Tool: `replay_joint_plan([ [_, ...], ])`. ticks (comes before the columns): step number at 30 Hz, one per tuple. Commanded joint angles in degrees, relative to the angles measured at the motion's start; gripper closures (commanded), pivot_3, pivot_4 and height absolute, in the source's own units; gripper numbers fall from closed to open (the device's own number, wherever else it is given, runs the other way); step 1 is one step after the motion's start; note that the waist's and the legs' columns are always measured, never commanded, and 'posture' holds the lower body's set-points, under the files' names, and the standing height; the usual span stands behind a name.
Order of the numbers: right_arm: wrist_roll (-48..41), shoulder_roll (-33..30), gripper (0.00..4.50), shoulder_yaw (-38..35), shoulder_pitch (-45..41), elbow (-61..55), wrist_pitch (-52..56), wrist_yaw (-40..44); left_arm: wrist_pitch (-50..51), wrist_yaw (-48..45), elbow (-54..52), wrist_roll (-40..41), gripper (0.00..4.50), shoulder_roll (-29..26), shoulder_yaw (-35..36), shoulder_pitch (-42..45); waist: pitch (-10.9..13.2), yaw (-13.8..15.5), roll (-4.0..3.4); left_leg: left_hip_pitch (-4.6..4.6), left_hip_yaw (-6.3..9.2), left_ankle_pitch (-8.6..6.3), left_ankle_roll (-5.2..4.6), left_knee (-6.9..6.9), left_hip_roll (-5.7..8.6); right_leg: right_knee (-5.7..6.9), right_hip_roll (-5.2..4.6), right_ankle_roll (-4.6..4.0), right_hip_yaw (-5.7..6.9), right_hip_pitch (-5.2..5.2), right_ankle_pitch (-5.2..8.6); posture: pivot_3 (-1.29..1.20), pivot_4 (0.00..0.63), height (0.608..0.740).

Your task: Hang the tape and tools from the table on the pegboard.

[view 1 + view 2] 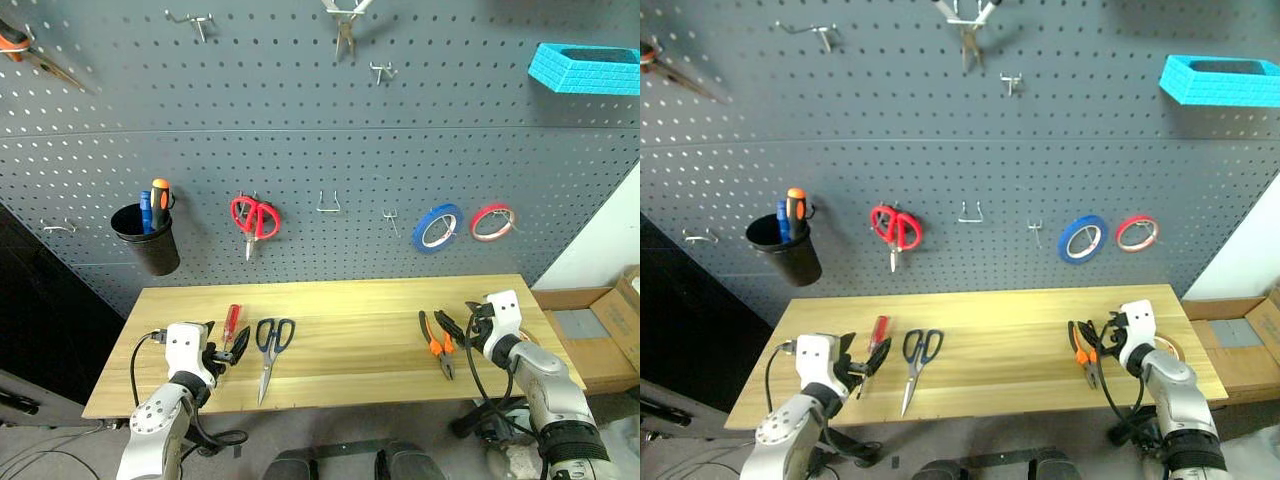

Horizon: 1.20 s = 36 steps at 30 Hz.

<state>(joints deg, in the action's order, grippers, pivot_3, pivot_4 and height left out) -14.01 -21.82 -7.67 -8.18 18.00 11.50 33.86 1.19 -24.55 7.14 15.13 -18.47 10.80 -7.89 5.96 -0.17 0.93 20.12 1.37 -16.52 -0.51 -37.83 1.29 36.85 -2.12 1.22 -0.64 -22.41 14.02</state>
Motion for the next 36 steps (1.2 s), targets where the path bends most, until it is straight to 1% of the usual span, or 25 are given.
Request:
replay_joint_plan([
  [1, -1.0, -0.3, 0.0, -0.1, -0.2, -4.3, 1.1, 0.4, 0.4, -0.3, -3.0, 0.5, 0.42, -0.5, 0.7, 0.1, 0.2, 0.0, 0.03, 0.07, 0.01, -0.01, 0.01, 0.0, 0.0, -0.01, 0.0, 0.03, 0.01, -0.05, 0.0, 0.01, 0.093, 0.74],
  [4, -0.9, -0.4, 0.0, 0.0, 0.8, -5.9, 1.9, 0.1, 1.4, -1.2, -4.3, 1.6, 0.42, -0.6, 0.7, -0.5, 0.3, 0.1, 0.05, 0.81, -0.01, 0.0, 0.02, -0.05, 0.01, 0.04, -0.01, 0.12, -0.01, -0.8, -0.06, 0.01, 0.108, 0.74],
  [7, -1.2, -0.7, 0.0, -0.3, 1.6, -7.9, 3.0, -0.3, 2.5, -2.6, -6.7, 0.9, 0.42, -1.9, 0.0, -1.6, 1.1, 0.1, 0.12, 0.85, 0.0, -0.02, 0.04, -0.03, 0.01, 0.04, -0.04, -0.11, 0.0, -0.85, -0.21, 0.01, 0.134, 0.74],
  [13, -3.3, -1.2, 0.0, -3.4, 3.0, -12.5, 6.3, -1.9, 7.0, -5.9, -13.7, 2.2, 0.42, -4.0, -1.8, -2.5, 3.6, 0.1, 0.08, 0.89, 0.0, -0.02, 0.04, -0.06, 0.01, 0.01, -0.14, 0.1, -0.01, -0.85, -0.06, 0.0, 0.194, 0.74],
  [15, -4.0, -0.8, 0.0, -5.2, 3.5, -14.4, 7.3, -4.1, 10.1, -7.4, -17.1, 3.8, 0.42, -4.5, -2.8, -2.3, 4.7, 0.1, 0.14, 0.91, -0.01, -0.03, 0.04, -0.07, 0.01, 0.0, -0.18, 0.1, -0.01, -0.86, -0.07, -0.01, 0.214, 0.74],
  [17, -4.5, -0.2, 0.0, -7.6, 4.1, -16.1, 7.9, -7.3, 13.8, -8.9, -21.1, 6.2, 0.42, -5.1, -4.0, -1.7, 5.2, 0.1, 0.13, 1.05, 0.0, -0.02, 0.04, -0.06, 0.01, 0.0, -0.19, 0.09, 0.02, -0.99, -0.07, -0.02, 0.234, 0.74],
  [18, -5.2, 0.1, 0.0, -8.9, 4.7, -17.2, 8.7, -8.6, 15.8, -9.7, -22.9, 7.1, 0.42, -5.4, -4.9, -1.2, 5.6, 0.1, 0.13, 1.15, 0.01, -0.03, 0.04, -0.06, 0.01, 0.01, -0.19, -0.1, 0.02, -1.1, -0.18, -0.03, 0.244, 0.74],
  [20, -6.8, 0.3, 0.0, -11.4, 7.5, -20.5, 11.2, -10.2, 19.8, -12.6, -26.4, 8.1, 0.42, -6.8, -9.2, 0.0, 6.2, 0.2, 0.14, 1.6, 0.09, -0.02, 0.04, -0.1, 0.01, 0.02, -0.2, -0.17, 0.11, -1.48, -0.24, -0.04, 0.264, 0.74],
  [22, -7.5, 0.0, 0.0, -13.3, 10.8, -23.1, 12.8, -11.3, 20.8, -15.3, -28.0, 5.4, 0.42, -7.7, -16.0, 1.8, 6.6, 0.2, -0.03, 1.91, 0.14, -0.02, 0.05, -0.12, 0.01, 0.04, -0.21, -0.17, 0.17, -1.73, -0.26, -0.06, 0.278, 0.74],
  [24, -6.7, -0.9, 0.0, -13.9, 12.2, -23.9, 13.7, -12.5, 21.4, -15.6, -27.5, 4.1, 0.42, -5.9, -21.3, 4.3, 6.9, -0.1, -0.28, 1.91, 0.13, -0.06, 0.08, -0.1, 0.03, 0.01, -0.23, -0.17, 0.17, -1.71, -0.26, -0.07, 0.284, 0.74],
  [26, -5.3, -2.5, 0.0, -13.7, 11.8, -23.9, 17.6, -14.9, 21.3, -15.0, -25.6, 2.0, 0.42, -3.6, -25.8, 7.0, 7.8, -0.6, -0.24, 1.9, 0.01, -0.12, 0.0, -0.12, 0.05, 0.0, -0.27, -0.17, 0.1, -1.71, -0.26, -0.09, 0.303, 0.74],
  [29, -4.5, -4.6, 0.0, -11.9, 9.9, -23.7, 20.9, -15.1, 21.1, -14.8, -23.1, -0.5, 0.42, -1.4, -30.2, 9.6, 8.8, -2.1, -0.1, 1.89, -0.1, -0.12, -0.01, -0.15, 0.05, 0.02, -0.29, -0.16, 0.04, -1.73, -0.26, -0.11, 0.321, 0.74],
  [32, -3.2, -7.2, 0.0, -9.5, 6.1, -20.4, 25.8, -15.1, 21.1, -14.2, -21.8, -1.5, 0.42, 0.3, -32.1, 10.8, 9.8, -3.4, 0.0, 1.84, -0.15, -0.11, -0.03, -0.15, 0.04, 0.05, -0.2, -0.14, -0.03, -1.74, -0.25, -0.12, 0.335, 0.74],
  [36, -2.0, -9.7, 0.0, -7.5, 0.7, -12.8, 28.8, -13.5, 22.4, -14.1, -24.0, -1.2, 0.42, 0.7, -32.7, 9.9, 10.9, -3.4, 0.19, 1.84, -0.08, -0.11, -0.03, -0.15, 0.04, 0.12, -0.14, -0.13, 0.0, -1.75, -0.25, -0.11, 0.348, 0.74],
])
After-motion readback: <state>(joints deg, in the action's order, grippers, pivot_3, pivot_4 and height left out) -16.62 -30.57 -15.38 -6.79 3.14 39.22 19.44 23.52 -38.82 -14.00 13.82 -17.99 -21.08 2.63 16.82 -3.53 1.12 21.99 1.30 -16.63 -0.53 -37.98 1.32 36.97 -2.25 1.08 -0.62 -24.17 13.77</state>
